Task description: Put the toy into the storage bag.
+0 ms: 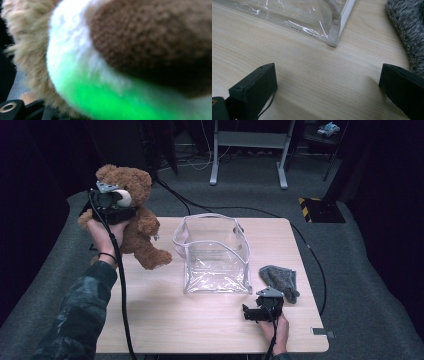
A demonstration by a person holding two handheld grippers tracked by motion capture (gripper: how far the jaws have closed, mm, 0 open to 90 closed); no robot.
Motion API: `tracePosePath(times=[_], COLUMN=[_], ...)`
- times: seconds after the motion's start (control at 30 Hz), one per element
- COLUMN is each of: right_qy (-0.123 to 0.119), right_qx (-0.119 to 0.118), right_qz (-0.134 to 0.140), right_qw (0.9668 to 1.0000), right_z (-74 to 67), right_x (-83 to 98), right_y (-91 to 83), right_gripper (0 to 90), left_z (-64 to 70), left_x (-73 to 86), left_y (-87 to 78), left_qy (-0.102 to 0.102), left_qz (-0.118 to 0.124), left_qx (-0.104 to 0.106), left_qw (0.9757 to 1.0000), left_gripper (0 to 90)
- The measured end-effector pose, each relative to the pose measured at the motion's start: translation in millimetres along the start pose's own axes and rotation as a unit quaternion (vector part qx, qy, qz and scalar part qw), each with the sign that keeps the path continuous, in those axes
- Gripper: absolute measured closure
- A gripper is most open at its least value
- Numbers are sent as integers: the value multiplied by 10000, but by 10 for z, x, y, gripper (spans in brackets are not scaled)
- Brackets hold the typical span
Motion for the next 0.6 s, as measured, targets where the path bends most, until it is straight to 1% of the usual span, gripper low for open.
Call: tracePosePath(times=[0.2,0.23,0.33,0.4,0.43,0.47,0.5,0.57,0.6], right_qy=[3,30,-2,4,4,4,4,2,13], right_qx=[1,9,0,1,1,1,1,0,4], right_qz=[2,12,0,2,2,2,2,1,4], right_qw=[10000,10000,10000,10000,10000,10000,10000,10000,10000], right_z=[0,-4,0,-1,-1,0,0,0,-2], right_x=[0,-1,0,0,0,0,0,0,-1], right_y=[0,2,0,0,0,1,1,0,1], right_gripper=[10,9,9,9,9,9,9,9,10], left_z=[39,59,91,108,108,124,124,140,160], left_x=[-88,-125,-183,-233,-233,-285,-285,-340,-401], left_y=[33,47,63,66,66,59,59,47,33], left_qy=[39,51,68,75,75,76,76,114,140], left_qz=[-17,-31,-38,-17,-17,37,37,56,107], left_qx=[25,43,55,46,46,17,17,9,-17], left_qw=[10000,10000,10000,10000,10000,10000,10000,9999,9998], left_gripper=[438,438,438,438,437,438,438,438,437])
Point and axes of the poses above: each handheld gripper's, and its own axes: y roughly forward along the jaws, x roughly out of its underside, z roughly to its right, the point moved 1 cm from there along y, roughly forward along the jaws, and after that the axes turned 2 degrees about -y, right-handed, at the moved point
